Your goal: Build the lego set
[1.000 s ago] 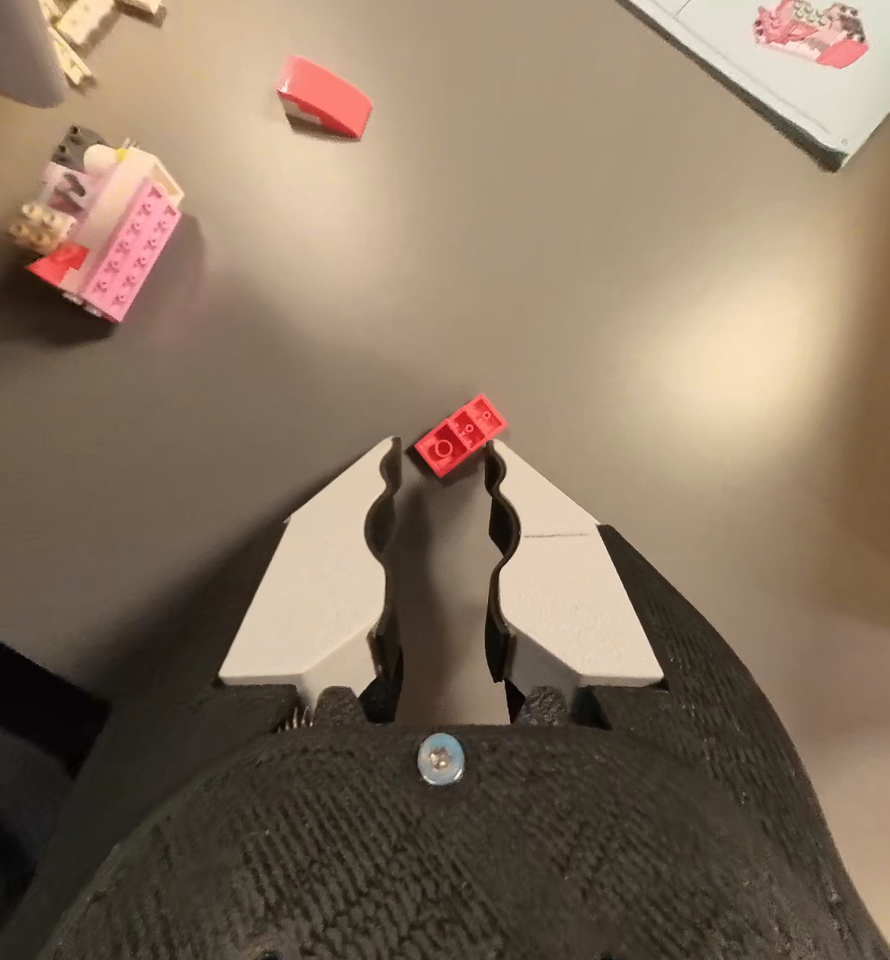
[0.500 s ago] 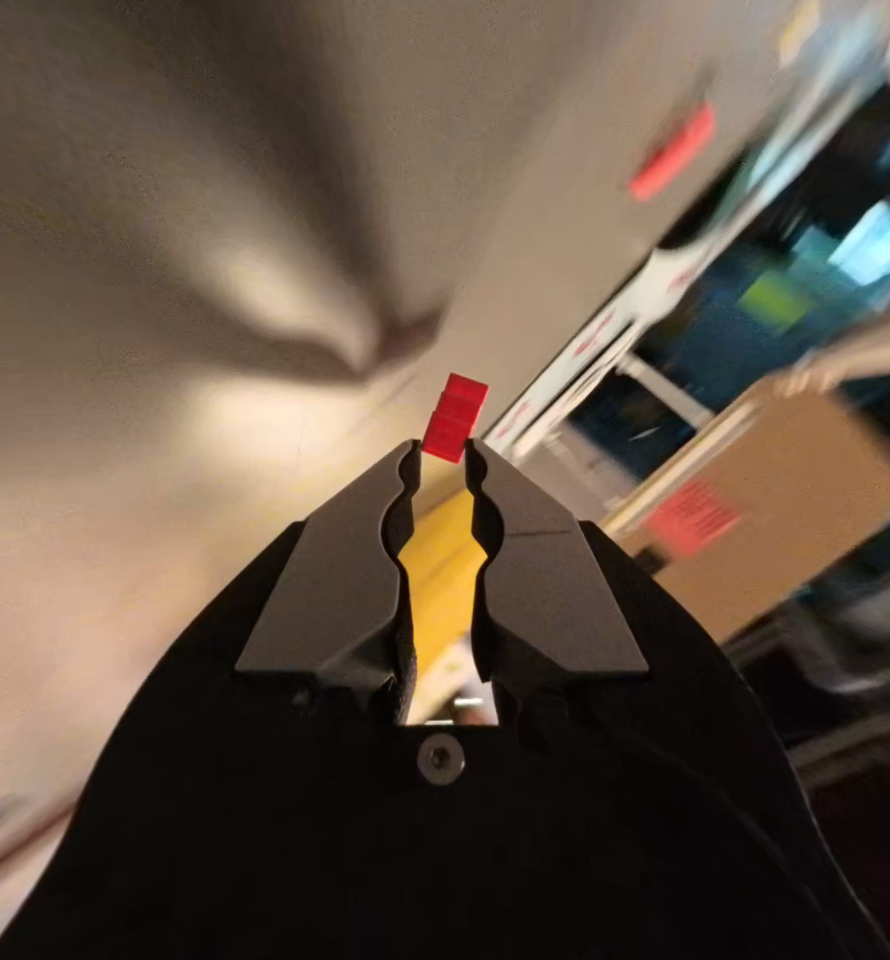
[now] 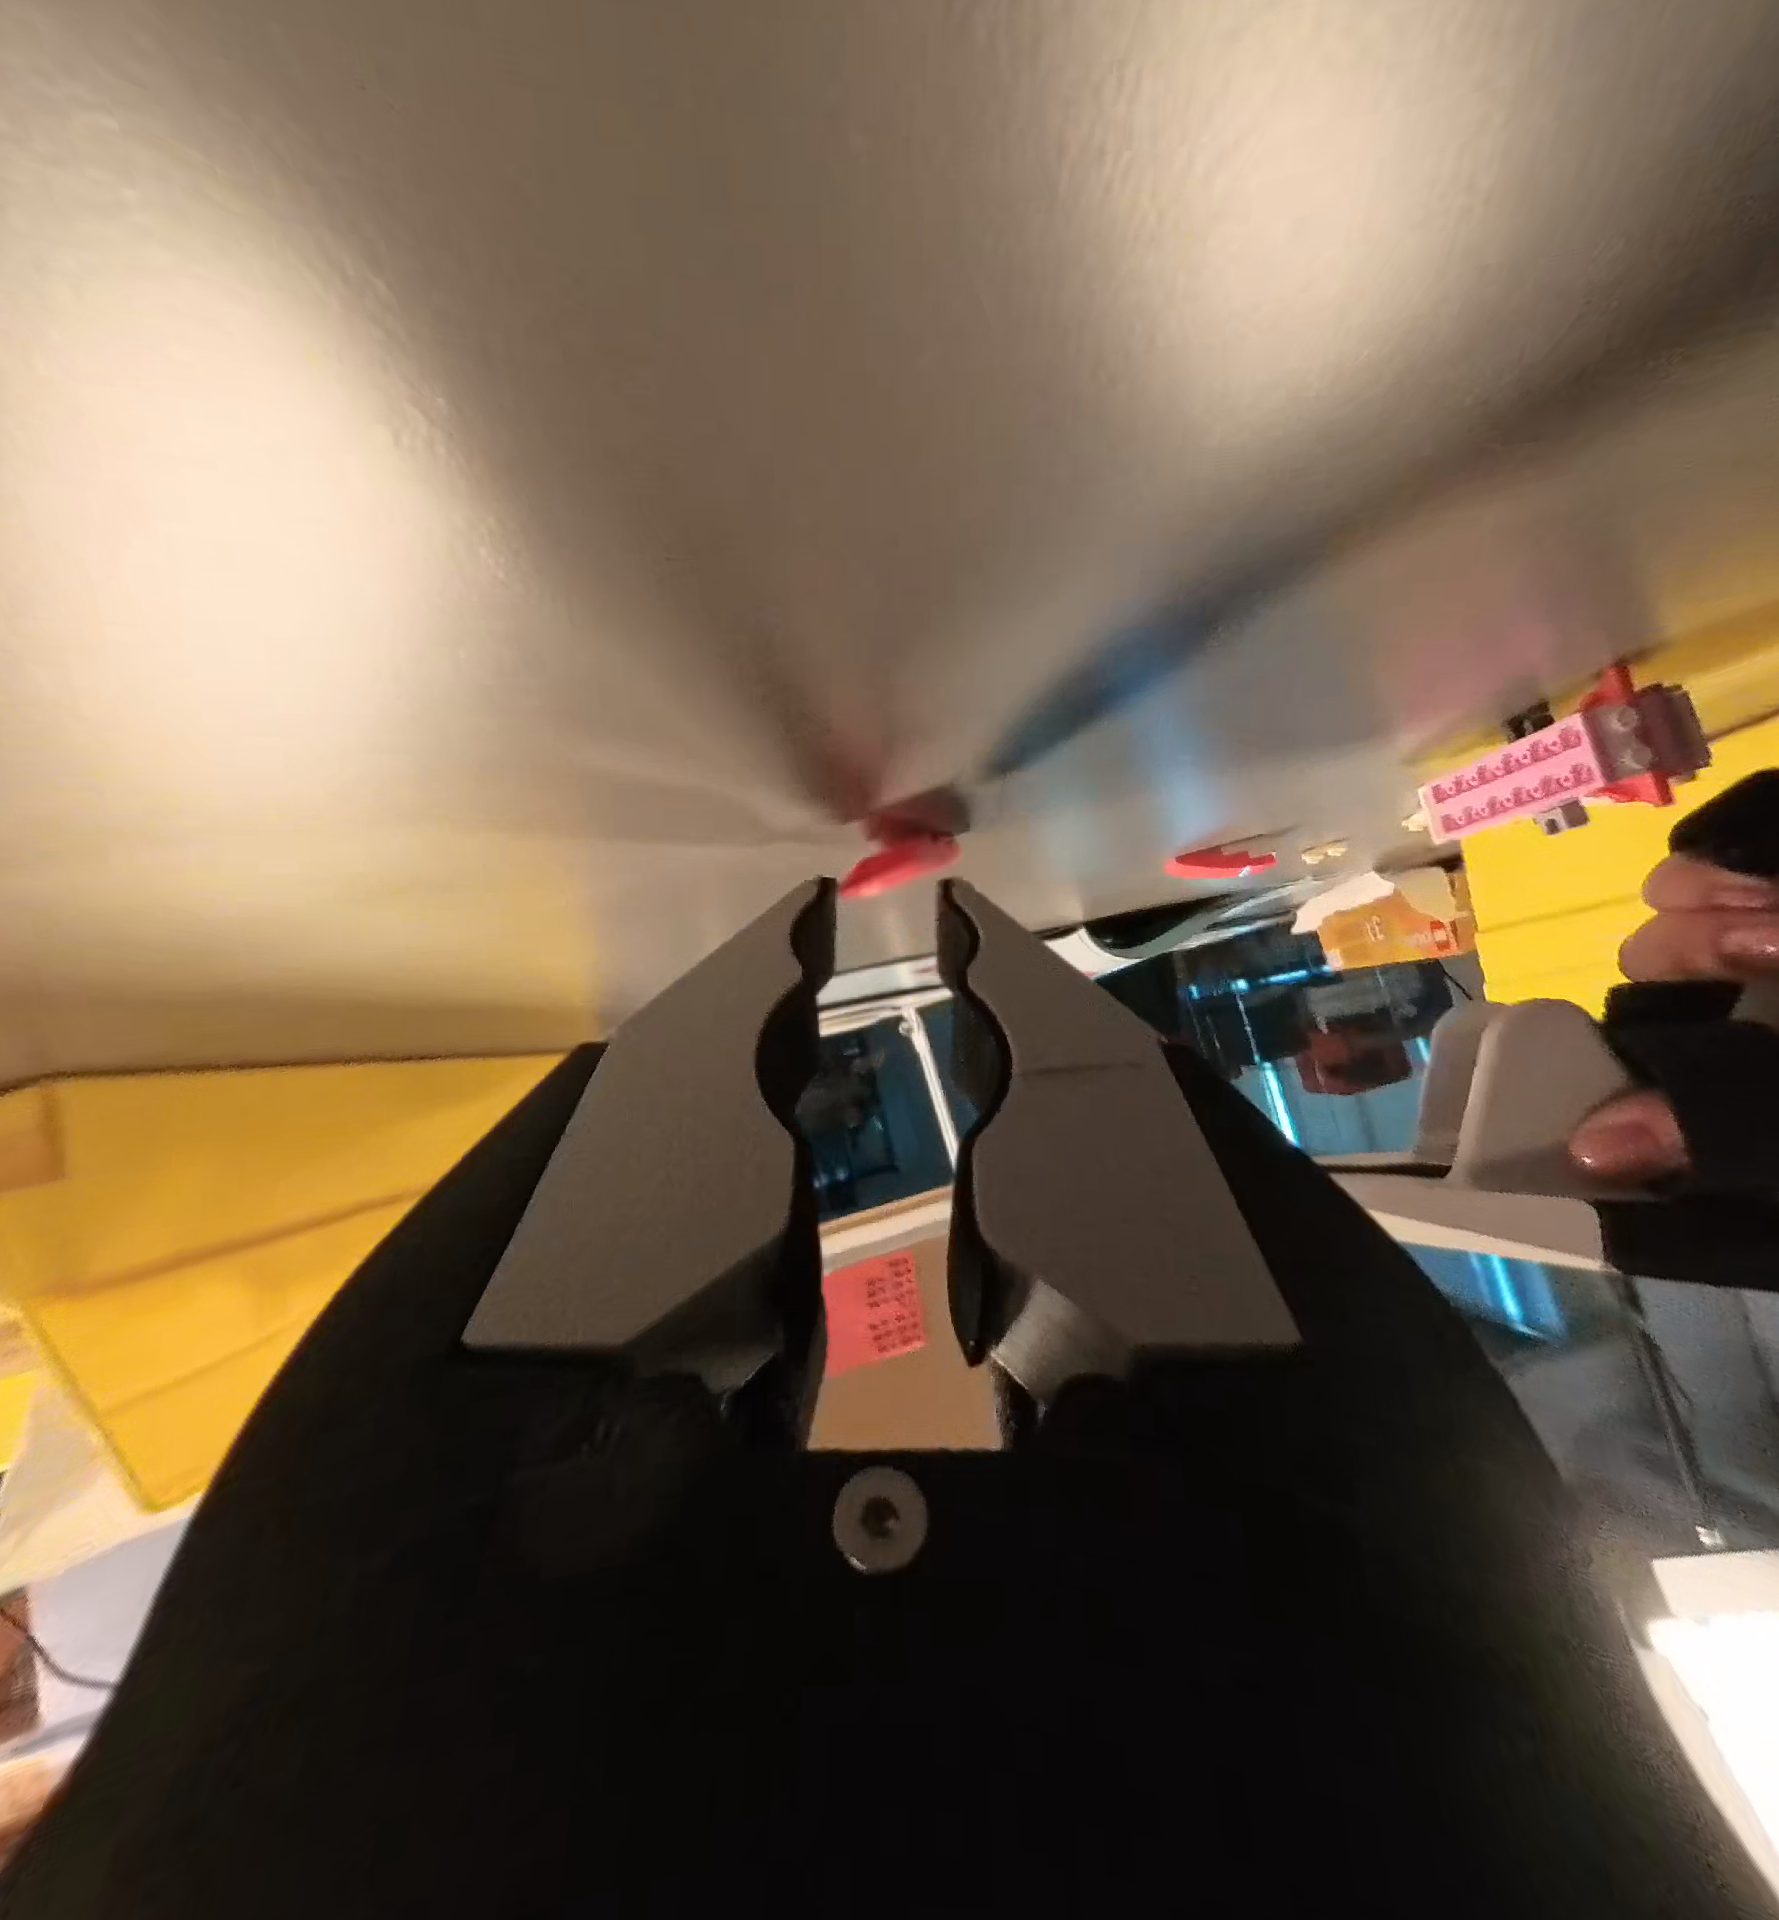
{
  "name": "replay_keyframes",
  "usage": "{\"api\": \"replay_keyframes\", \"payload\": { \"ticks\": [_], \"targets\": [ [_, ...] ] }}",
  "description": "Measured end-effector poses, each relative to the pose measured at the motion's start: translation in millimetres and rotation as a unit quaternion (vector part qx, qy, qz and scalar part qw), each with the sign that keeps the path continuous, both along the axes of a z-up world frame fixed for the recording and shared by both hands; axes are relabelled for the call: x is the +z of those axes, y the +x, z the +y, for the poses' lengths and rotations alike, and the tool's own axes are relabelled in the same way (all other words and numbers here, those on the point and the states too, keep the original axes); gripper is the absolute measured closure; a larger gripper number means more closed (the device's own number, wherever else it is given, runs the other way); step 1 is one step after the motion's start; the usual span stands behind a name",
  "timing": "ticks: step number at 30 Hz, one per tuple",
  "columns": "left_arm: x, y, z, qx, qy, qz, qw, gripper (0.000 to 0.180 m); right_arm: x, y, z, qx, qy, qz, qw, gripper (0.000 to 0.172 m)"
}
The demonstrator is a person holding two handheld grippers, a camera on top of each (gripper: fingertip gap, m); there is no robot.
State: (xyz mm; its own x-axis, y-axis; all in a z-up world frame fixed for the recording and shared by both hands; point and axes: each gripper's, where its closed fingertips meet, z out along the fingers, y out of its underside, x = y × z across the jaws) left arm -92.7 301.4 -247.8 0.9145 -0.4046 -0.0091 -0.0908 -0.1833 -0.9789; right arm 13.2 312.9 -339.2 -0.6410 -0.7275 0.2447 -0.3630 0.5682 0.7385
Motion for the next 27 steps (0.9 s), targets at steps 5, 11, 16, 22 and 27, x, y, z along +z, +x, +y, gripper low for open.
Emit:
{"api": "replay_keyframes", "payload": {
  "ticks": [5,11,16,22,27],
  "targets": [
    [0.4,2.6,-1.2,-0.009,-0.001,-0.001,1.000,0.166,11.7,7.0,6.3,-0.096,-0.086,0.038,0.991,0.146],
    [0.4,5.8,-2.1,-0.019,-0.001,-0.004,1.000,0.166,23.0,7.6,15.3,-0.461,-0.486,0.205,0.713,0.163],
    [-0.4,9.4,-2.9,-0.033,-0.003,-0.013,0.999,0.166,14.8,6.1,6.5,-0.603,-0.691,0.163,0.364,0.149],
    [1.6,8.9,-3.9,-0.039,-0.001,-0.023,0.999,0.166,1.6,-2.8,-2.2,-0.608,-0.734,0.135,0.271,0.132],
    [2.8,9.0,-4.3,-0.046,-0.001,-0.041,0.998,0.166,-8.1,-3.3,2.8,-0.604,-0.714,0.152,0.320,0.151]
  ]
}}
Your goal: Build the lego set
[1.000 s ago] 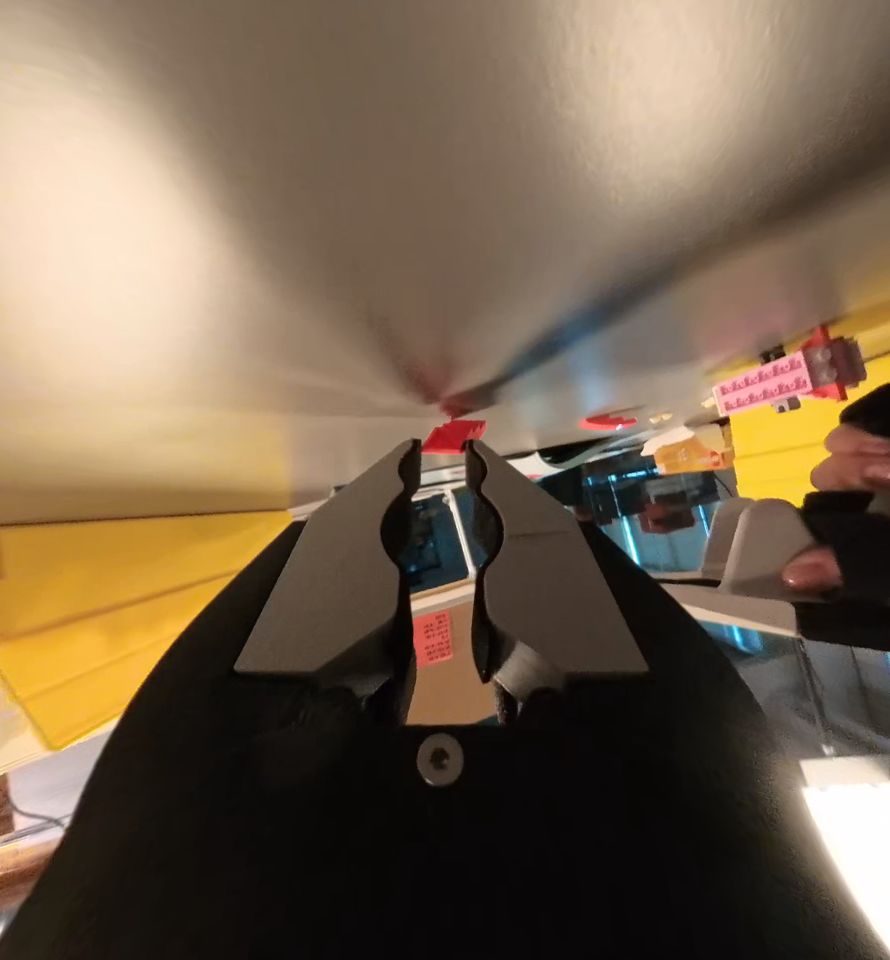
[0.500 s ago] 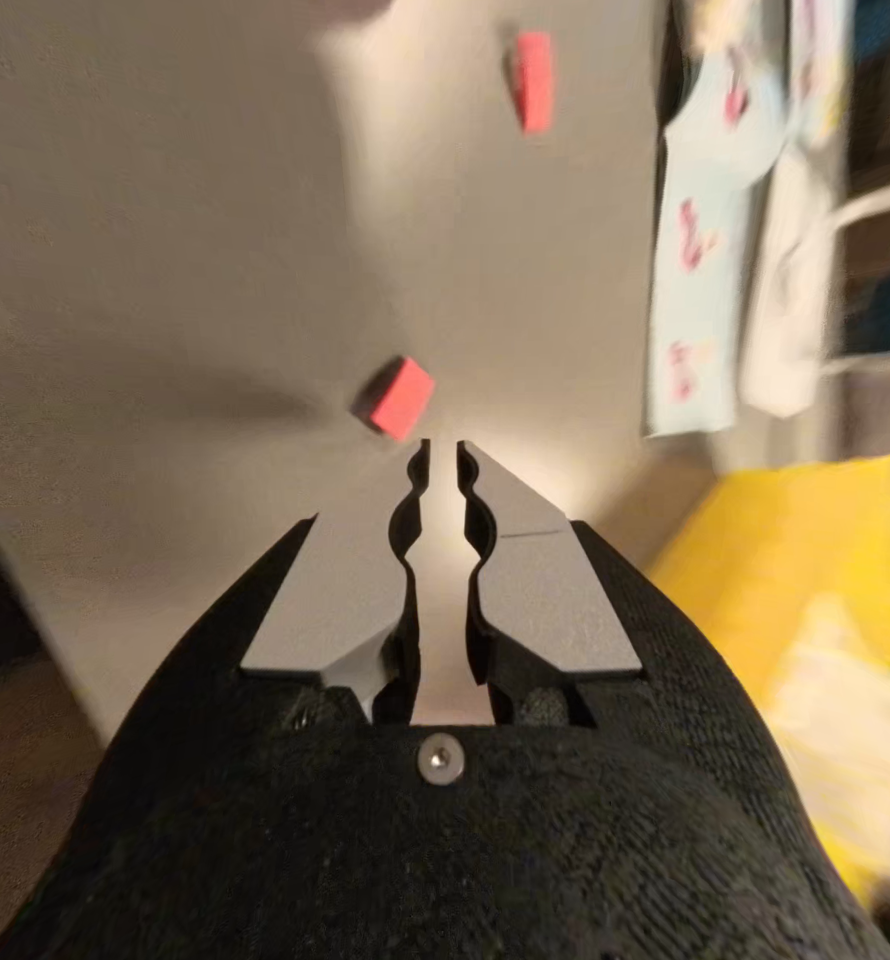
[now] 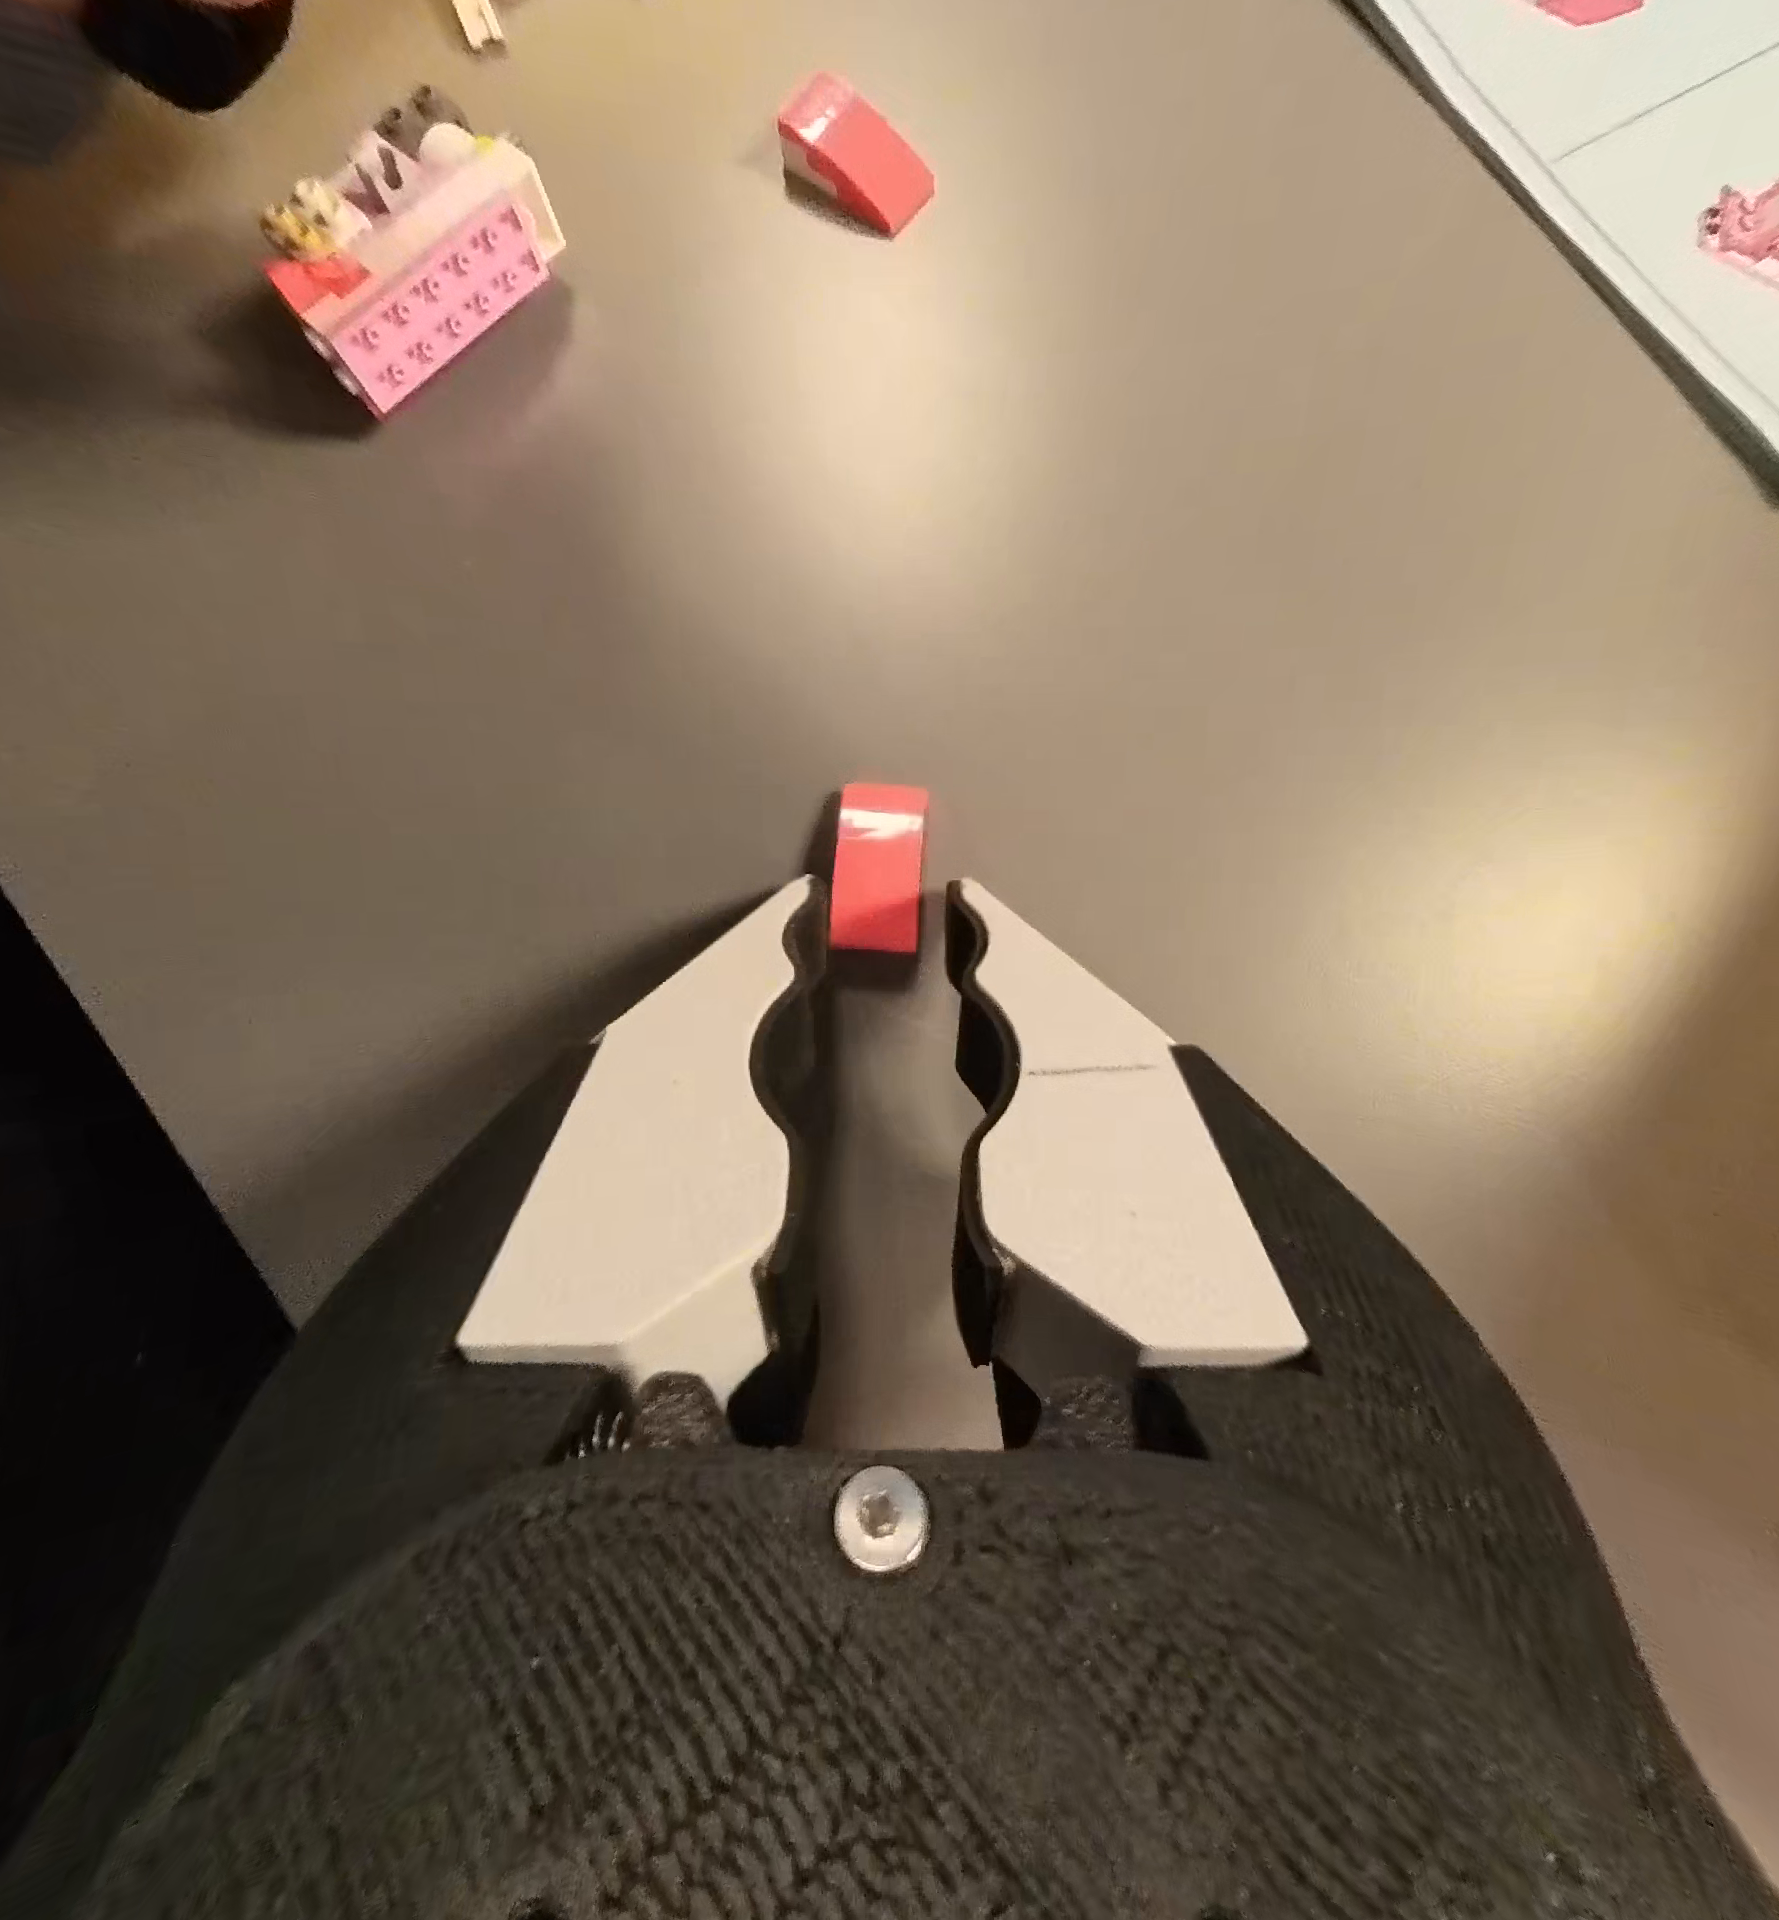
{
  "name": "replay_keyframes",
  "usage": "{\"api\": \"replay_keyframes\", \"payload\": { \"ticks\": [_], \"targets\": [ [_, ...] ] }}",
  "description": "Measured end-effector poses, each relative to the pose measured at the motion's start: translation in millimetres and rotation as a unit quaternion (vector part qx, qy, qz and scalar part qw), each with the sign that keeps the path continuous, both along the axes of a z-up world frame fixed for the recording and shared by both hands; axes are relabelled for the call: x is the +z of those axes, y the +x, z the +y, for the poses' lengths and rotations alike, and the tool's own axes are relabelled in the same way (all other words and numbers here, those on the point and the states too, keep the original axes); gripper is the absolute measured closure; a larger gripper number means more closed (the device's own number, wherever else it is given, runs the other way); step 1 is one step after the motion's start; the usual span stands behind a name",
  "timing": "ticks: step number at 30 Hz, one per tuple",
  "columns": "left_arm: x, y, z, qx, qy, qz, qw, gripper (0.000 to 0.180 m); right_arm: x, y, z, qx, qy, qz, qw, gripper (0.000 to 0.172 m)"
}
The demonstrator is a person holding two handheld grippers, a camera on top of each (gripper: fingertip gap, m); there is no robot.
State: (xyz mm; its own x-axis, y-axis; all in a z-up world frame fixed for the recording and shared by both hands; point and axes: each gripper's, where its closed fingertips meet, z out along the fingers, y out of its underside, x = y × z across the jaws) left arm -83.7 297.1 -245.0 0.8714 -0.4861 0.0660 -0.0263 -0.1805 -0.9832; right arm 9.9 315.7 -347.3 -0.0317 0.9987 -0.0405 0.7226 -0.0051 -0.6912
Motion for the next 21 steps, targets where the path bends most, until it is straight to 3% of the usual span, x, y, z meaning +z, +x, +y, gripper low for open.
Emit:
{"api": "replay_keyframes", "payload": {
  "ticks": [6,11,15,18,21],
  "targets": [
    [0.3,1.6,-0.7,-0.010,-0.002,-0.011,1.000,0.166,2.3,-4.6,0.4,0.012,-0.018,0.020,1.000,0.157],
    [7.6,1.6,-6.5,-0.026,0.011,-0.021,0.999,0.166,38.6,-27.0,4.8,0.049,-0.002,0.126,0.991,0.157],
    [11.7,-5.8,-9.6,-0.026,0.026,-0.023,0.999,0.166,76.3,-55.6,19.9,0.048,0.032,0.282,0.958,0.157],
    [8.5,-10.7,-7.6,-0.014,0.028,-0.008,0.999,0.166,93.1,-85.9,35.7,0.057,0.045,0.341,0.937,0.157],
    [10.5,-13.5,-7.8,-0.004,0.034,0.004,0.999,0.166,109.1,-120.8,44.4,0.115,0.068,0.384,0.914,0.158]
  ]
}}
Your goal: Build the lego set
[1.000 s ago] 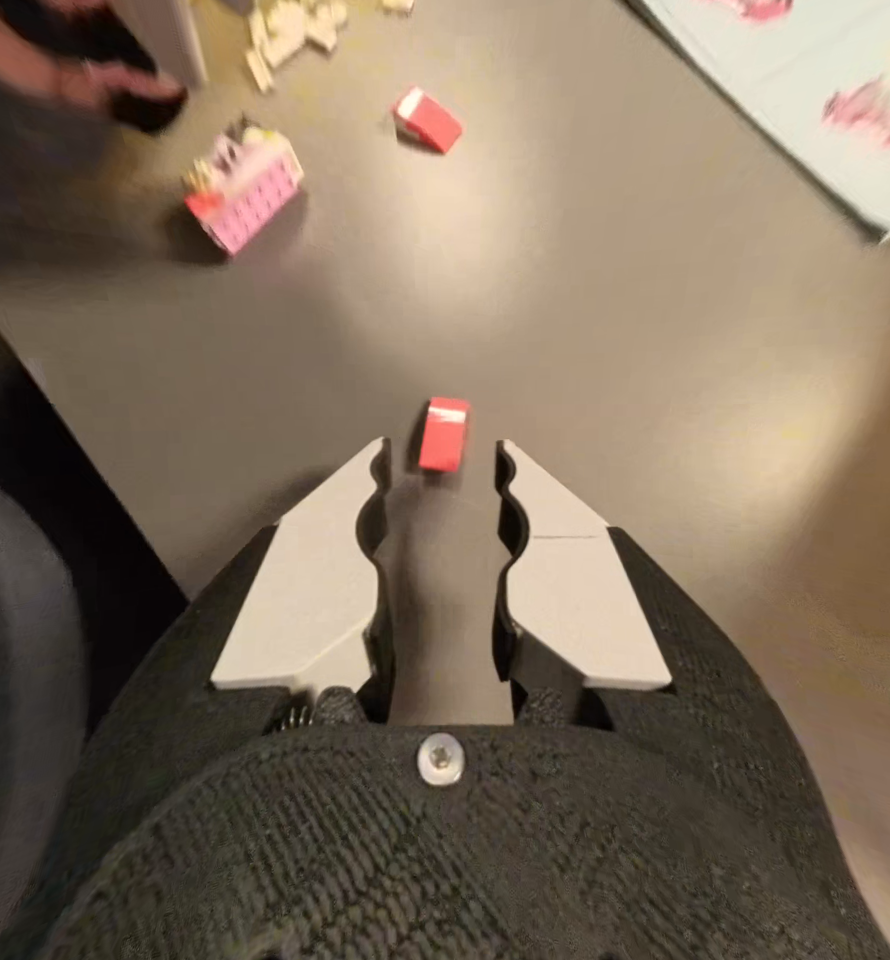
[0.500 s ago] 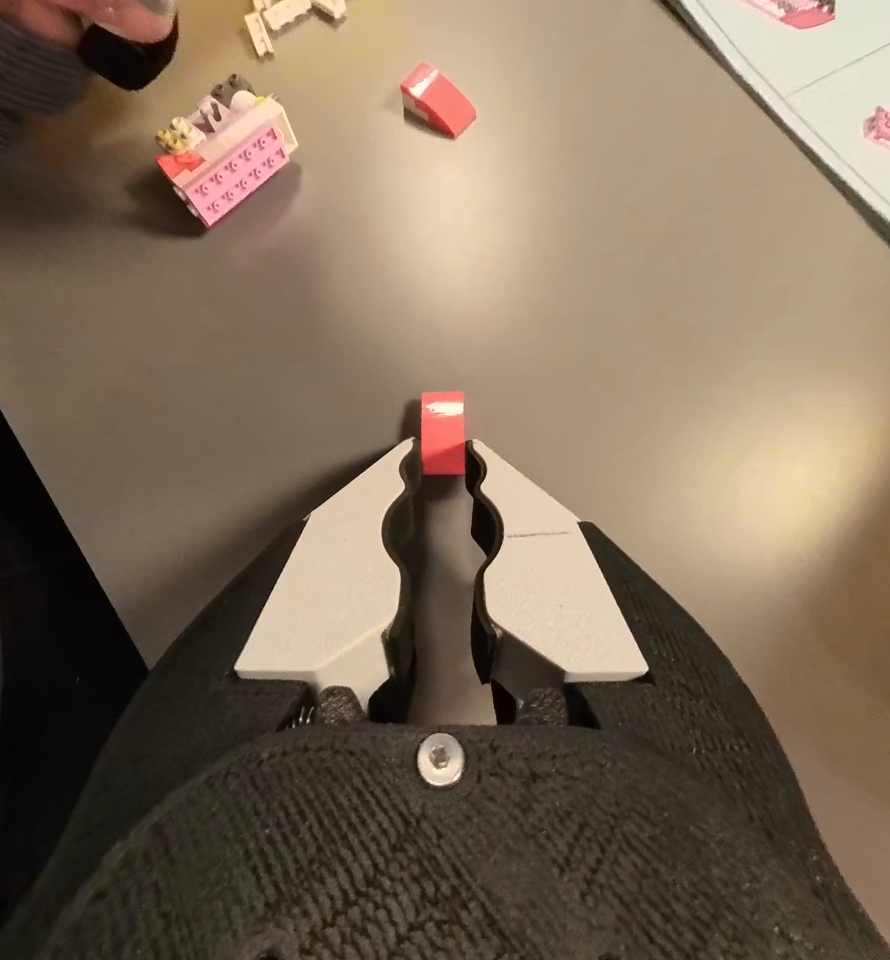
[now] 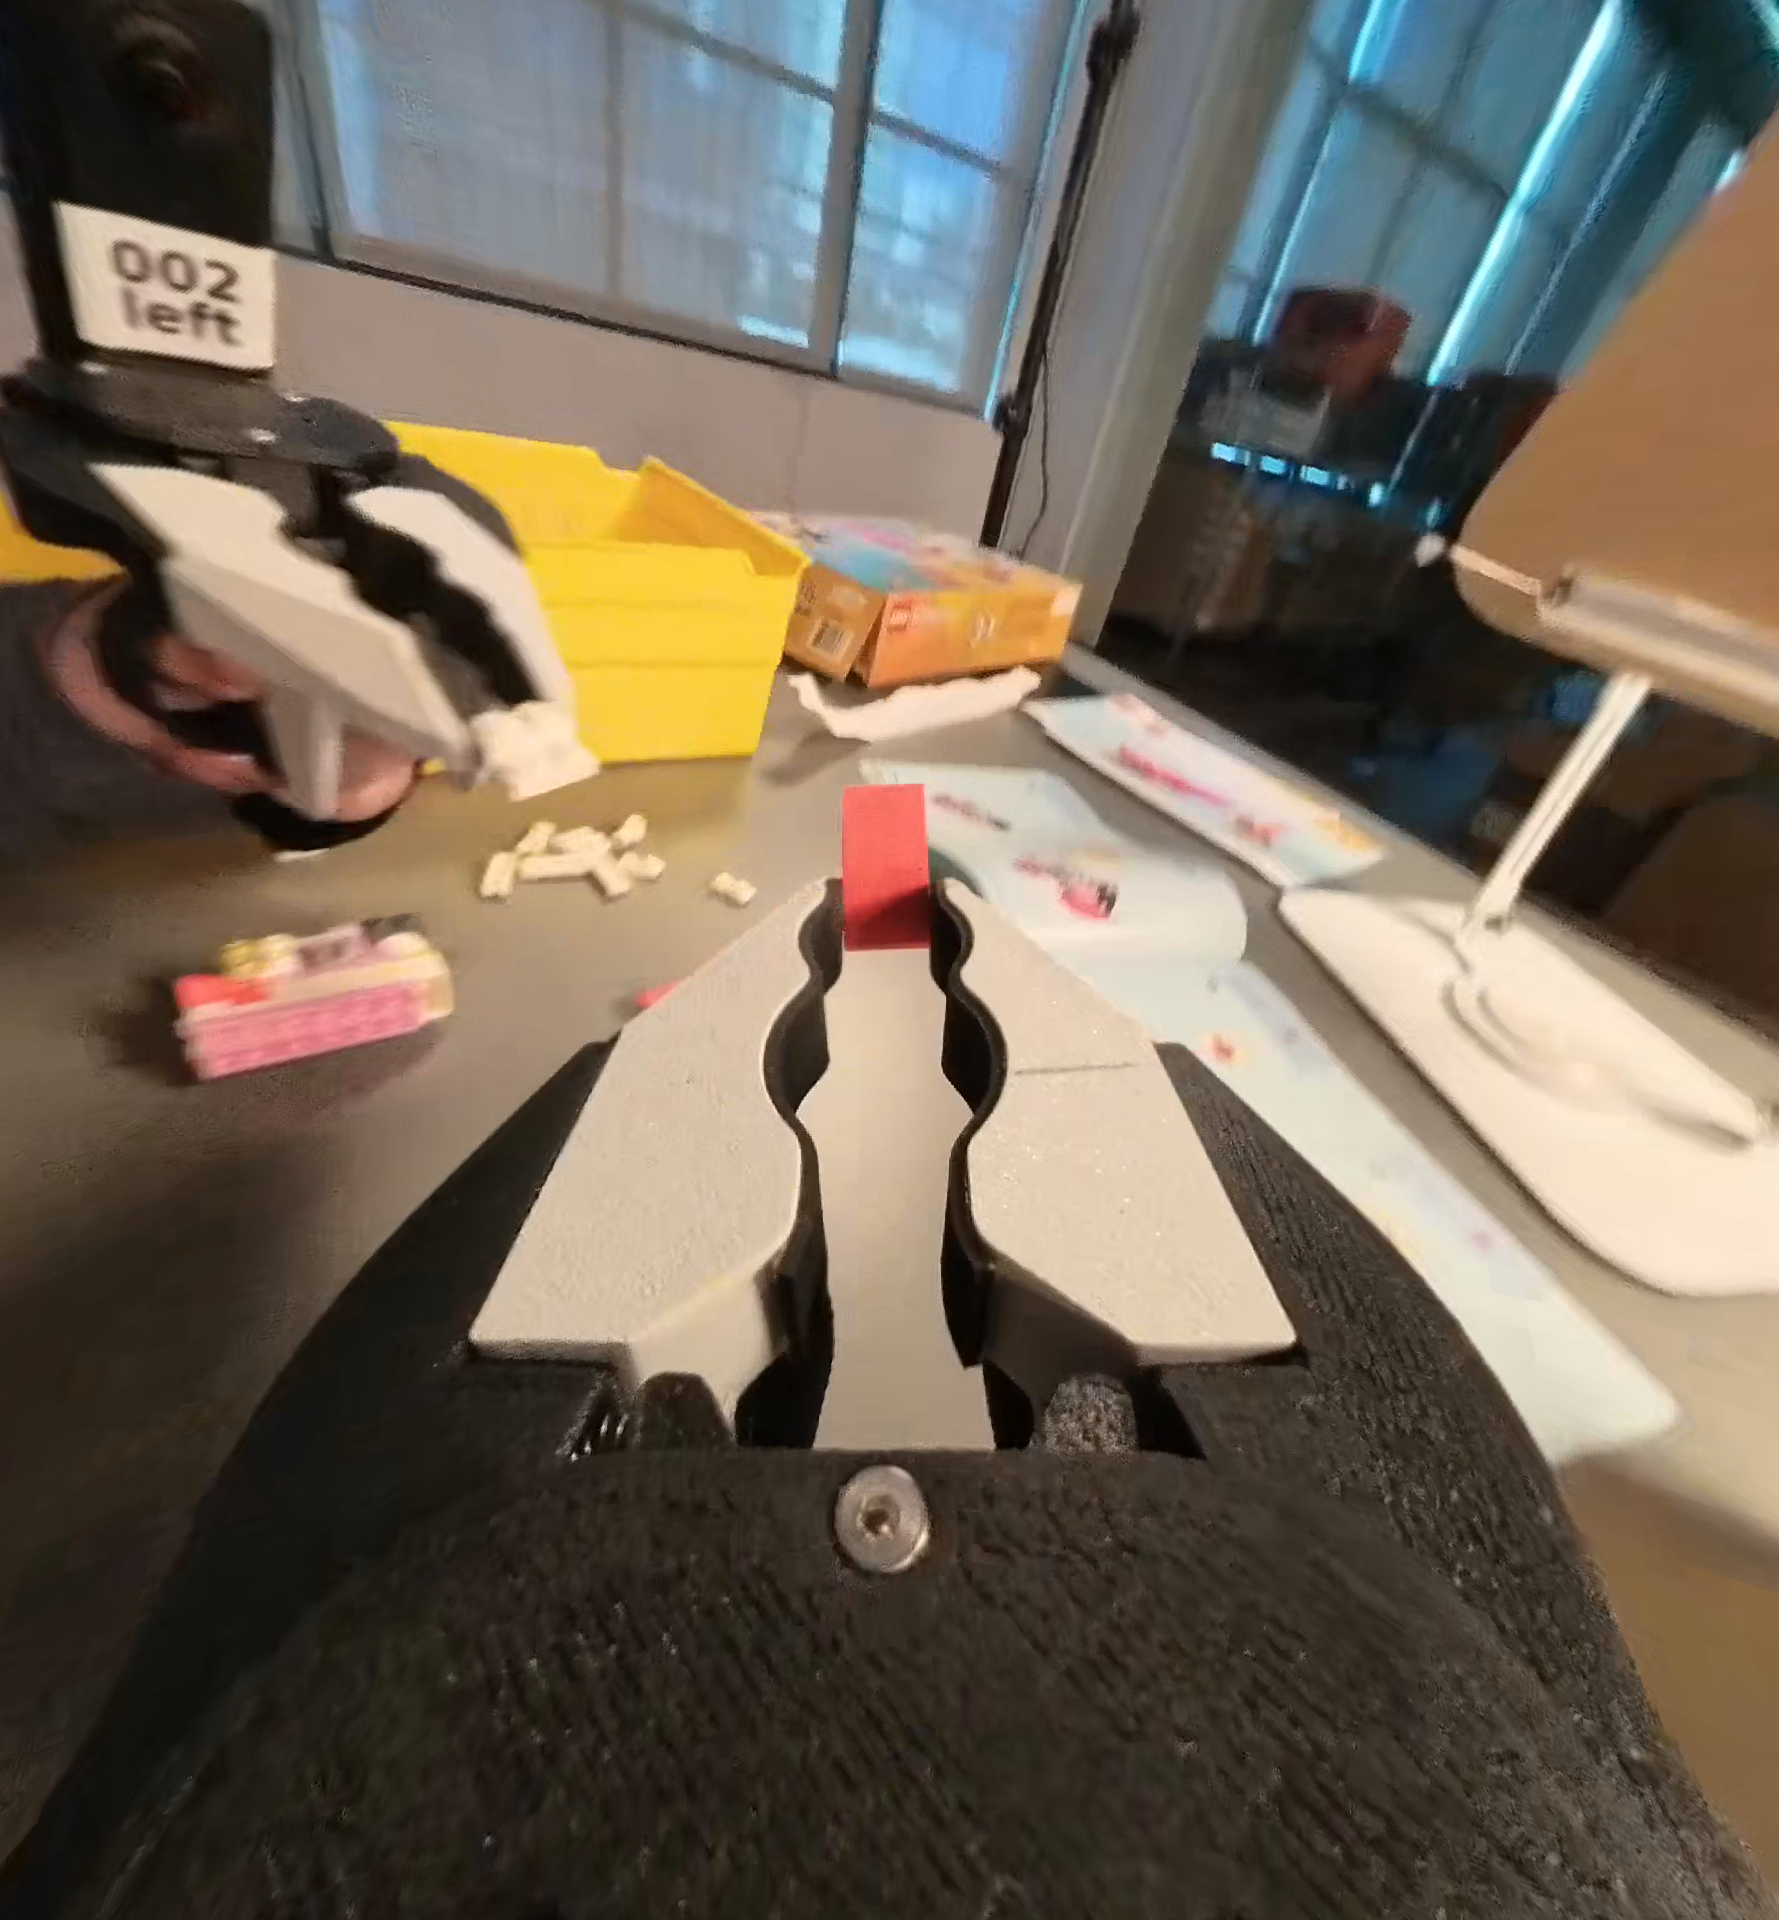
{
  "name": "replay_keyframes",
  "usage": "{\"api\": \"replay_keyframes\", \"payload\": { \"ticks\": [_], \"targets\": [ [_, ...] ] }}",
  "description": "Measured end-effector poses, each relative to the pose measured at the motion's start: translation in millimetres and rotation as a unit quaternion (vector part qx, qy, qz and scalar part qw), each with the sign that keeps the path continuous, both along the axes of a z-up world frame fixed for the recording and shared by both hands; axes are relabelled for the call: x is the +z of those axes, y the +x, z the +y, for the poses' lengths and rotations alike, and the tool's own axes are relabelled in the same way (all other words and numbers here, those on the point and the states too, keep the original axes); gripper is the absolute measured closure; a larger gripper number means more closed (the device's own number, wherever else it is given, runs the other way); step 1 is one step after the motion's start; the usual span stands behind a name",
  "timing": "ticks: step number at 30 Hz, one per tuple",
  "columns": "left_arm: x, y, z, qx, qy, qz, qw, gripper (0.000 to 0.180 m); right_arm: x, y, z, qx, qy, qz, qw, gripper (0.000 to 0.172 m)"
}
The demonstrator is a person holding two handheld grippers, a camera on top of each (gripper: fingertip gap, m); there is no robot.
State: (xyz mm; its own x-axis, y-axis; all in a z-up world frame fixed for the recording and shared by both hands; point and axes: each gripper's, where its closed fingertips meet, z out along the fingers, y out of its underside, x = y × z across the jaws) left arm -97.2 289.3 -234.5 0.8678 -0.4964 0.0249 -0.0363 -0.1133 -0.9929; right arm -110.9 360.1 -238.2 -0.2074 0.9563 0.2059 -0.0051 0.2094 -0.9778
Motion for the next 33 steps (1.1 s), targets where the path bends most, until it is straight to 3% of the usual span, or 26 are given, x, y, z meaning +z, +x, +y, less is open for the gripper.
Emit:
{"api": "replay_keyframes", "payload": {
  "ticks": [5,8,11,14,17,20,24,33],
  "targets": [
    [3.5,-15.6,2.9,0.050,0.019,0.020,0.998,0.166,-1.3,-40.7,38.8,-0.051,0.021,0.065,0.996,0.157],
    [15.9,-46.8,4.6,0.156,0.076,0.033,0.984,0.166,-4.1,-39.7,36.3,-0.058,0.058,0.065,0.995,0.158],
    [23.5,-52.6,1.5,0.195,0.115,0.068,0.972,0.166,-5.4,-40.6,39.4,-0.067,0.055,0.060,0.994,0.158],
    [31.1,-43.0,-2.3,0.186,0.144,0.087,0.968,0.166,-2.1,-38.4,43.2,-0.067,0.034,0.068,0.995,0.158],
    [24.5,-33.9,0.5,0.156,0.121,0.082,0.977,0.166,-0.2,-34.8,39.2,-0.042,-0.001,0.067,0.997,0.157],
    [8.4,-20.6,4.9,0.099,0.067,0.064,0.991,0.166,1.5,-25.3,1.8,0.102,-0.091,0.033,0.990,0.157],
    [-9.5,-4.6,6.4,0.020,-0.013,-0.007,1.000,0.166,7.5,3.9,-44.5,0.295,-0.197,-0.041,0.934,0.158],
    [-33.4,1.7,6.8,-0.027,-0.117,-0.071,0.990,0.166,-24.0,14.1,-63.5,0.331,-0.157,-0.153,0.918,0.158]
  ]
}}
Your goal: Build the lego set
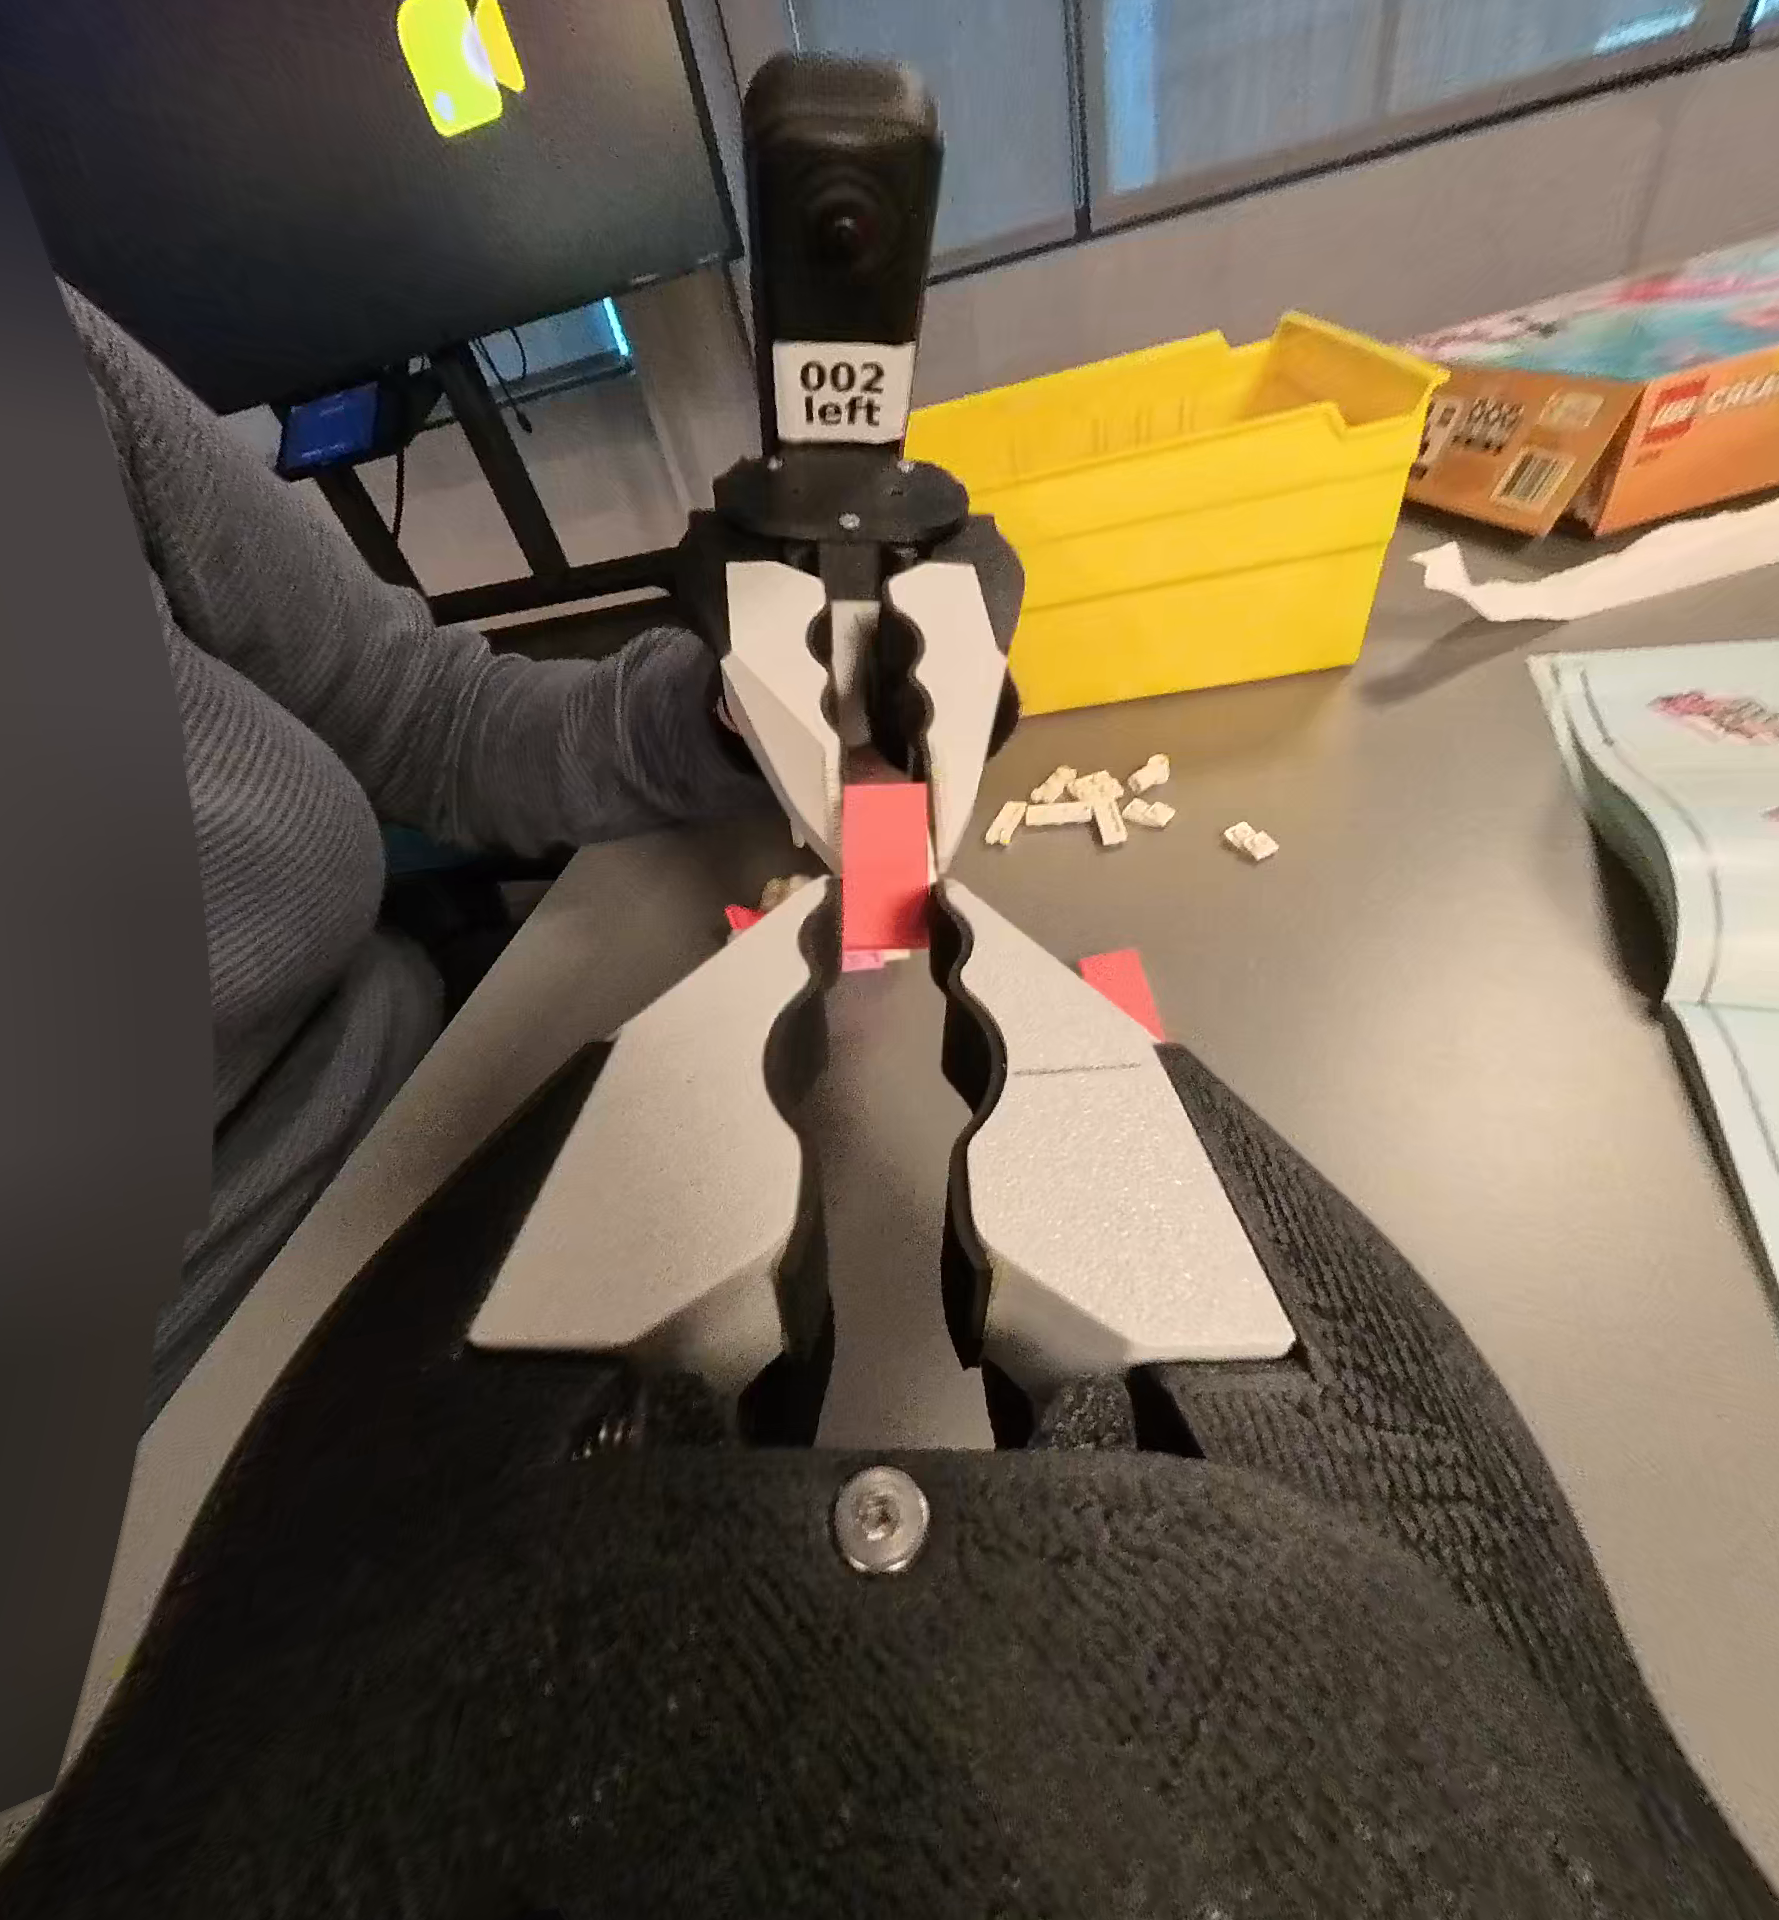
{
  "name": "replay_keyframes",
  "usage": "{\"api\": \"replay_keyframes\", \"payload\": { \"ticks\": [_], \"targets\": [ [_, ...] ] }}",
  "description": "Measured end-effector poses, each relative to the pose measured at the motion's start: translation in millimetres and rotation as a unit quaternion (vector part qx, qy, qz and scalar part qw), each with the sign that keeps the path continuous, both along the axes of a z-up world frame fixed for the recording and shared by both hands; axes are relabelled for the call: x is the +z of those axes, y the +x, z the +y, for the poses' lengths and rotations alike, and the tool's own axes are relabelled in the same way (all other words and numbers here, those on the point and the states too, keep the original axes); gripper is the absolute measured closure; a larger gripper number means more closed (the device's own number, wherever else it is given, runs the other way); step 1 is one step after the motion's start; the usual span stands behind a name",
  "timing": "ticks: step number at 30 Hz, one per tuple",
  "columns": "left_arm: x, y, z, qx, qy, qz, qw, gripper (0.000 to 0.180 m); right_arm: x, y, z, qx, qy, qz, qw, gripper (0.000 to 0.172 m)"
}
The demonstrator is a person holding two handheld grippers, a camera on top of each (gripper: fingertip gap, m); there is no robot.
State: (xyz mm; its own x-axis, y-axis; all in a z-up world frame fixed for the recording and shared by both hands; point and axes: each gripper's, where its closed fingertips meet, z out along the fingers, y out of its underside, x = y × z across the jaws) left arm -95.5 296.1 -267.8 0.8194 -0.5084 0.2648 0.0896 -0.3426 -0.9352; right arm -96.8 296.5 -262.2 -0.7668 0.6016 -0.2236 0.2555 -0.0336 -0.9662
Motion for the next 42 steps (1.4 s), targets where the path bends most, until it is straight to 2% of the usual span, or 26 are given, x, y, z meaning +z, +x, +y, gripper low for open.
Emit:
{"api": "replay_keyframes", "payload": {
  "ticks": [10,17,26,33,42],
  "targets": [
    [-31.0,4.5,-4.8,-0.013,-0.100,0.064,0.993,0.166,-38.8,6.1,-0.9,0.016,0.079,-0.081,0.993,0.157],
    [-50.9,4.4,-2.7,-0.032,-0.196,0.075,0.977,0.166,-64.8,6.9,0.0,0.010,0.163,-0.117,0.980,0.157],
    [-59.6,7.4,-3.2,-0.048,-0.196,0.130,0.971,0.166,-79.9,9.8,-1.8,0.016,0.215,-0.135,0.967,0.157],
    [-62.6,6.3,-3.7,-0.046,-0.197,0.148,0.968,0.166,-80.8,11.0,-0.1,0.013,0.228,-0.138,0.964,0.157],
    [-65.5,15.8,-4.9,-0.065,-0.192,0.176,0.963,0.166,-83.2,18.6,4.8,-0.002,0.305,-0.163,0.938,0.157]
  ]
}}
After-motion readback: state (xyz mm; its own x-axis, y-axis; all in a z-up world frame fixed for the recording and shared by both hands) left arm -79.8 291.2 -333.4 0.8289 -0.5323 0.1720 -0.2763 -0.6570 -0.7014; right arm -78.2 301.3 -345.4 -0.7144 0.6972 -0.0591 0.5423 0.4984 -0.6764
